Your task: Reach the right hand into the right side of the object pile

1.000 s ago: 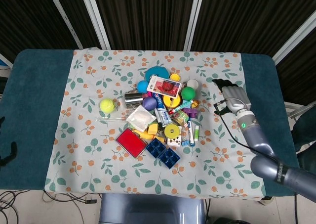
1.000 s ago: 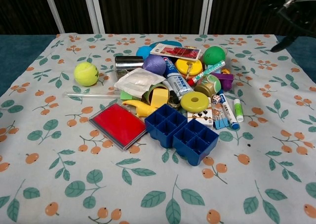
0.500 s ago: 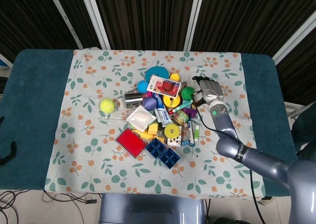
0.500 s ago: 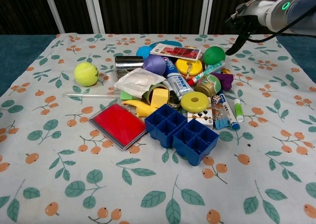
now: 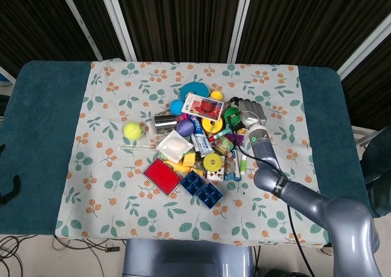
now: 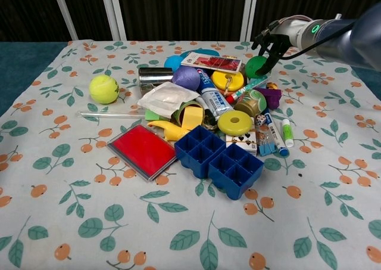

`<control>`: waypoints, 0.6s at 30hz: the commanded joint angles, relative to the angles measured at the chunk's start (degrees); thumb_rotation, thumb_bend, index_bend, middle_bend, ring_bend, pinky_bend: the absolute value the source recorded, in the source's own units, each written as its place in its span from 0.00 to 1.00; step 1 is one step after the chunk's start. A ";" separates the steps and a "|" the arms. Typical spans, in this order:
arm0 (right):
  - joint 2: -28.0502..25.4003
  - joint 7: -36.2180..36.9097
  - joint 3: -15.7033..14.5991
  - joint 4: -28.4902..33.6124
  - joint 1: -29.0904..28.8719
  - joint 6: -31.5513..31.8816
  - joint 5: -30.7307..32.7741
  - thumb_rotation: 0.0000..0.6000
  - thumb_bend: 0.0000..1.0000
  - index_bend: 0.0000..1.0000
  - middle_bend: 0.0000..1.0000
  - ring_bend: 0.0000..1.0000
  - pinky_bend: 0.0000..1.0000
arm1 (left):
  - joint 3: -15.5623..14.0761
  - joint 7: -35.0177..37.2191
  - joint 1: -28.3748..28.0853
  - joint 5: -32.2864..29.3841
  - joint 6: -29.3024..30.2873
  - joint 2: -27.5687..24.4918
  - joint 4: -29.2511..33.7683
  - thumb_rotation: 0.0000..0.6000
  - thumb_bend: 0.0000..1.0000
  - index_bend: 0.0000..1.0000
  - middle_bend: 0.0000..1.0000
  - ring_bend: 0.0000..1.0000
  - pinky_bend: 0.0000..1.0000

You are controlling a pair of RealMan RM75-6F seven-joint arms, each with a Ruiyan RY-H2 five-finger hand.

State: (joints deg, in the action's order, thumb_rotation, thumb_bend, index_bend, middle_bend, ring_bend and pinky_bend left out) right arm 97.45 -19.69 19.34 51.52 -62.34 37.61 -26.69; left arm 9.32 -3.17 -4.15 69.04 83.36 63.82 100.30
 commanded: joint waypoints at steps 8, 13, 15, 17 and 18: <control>3.97 2.23 0.94 -5.73 -1.08 -2.18 -2.86 1.00 0.30 0.25 0.30 0.27 0.21 | 0.13 0.10 -0.04 -0.46 -0.16 -0.18 0.14 1.00 0.49 0.03 0.00 0.00 0.00; 5.52 2.66 1.09 -8.02 -1.28 -2.37 -4.31 1.00 0.32 0.29 0.35 0.33 0.22 | 0.28 0.33 -0.02 -0.71 -0.13 -0.28 0.13 1.00 0.49 0.03 0.00 0.00 0.00; 6.00 2.85 1.06 -8.82 -1.24 -2.37 -5.09 1.00 0.34 0.30 0.36 0.35 0.24 | 0.32 0.39 -0.03 -0.79 -0.16 -0.34 0.17 1.00 0.49 0.03 0.00 0.00 0.00; 6.43 2.82 0.92 -9.64 -1.20 -2.15 -5.84 1.00 0.37 0.31 0.37 0.39 0.26 | 0.32 0.43 -0.05 -0.87 -0.26 -0.40 0.21 1.00 0.49 0.03 0.00 0.00 0.00; 6.66 2.83 0.86 -10.12 -1.16 -1.93 -6.35 1.00 0.38 0.32 0.38 0.41 0.27 | 0.32 0.46 -0.05 -0.93 -0.31 -0.42 0.25 1.00 0.49 0.03 0.00 0.00 0.00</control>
State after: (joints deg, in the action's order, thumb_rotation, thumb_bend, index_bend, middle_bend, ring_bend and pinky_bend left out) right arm 103.78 -16.91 20.29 41.86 -63.55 35.46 -32.56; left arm 9.63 -2.71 -4.20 68.11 83.05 63.41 100.54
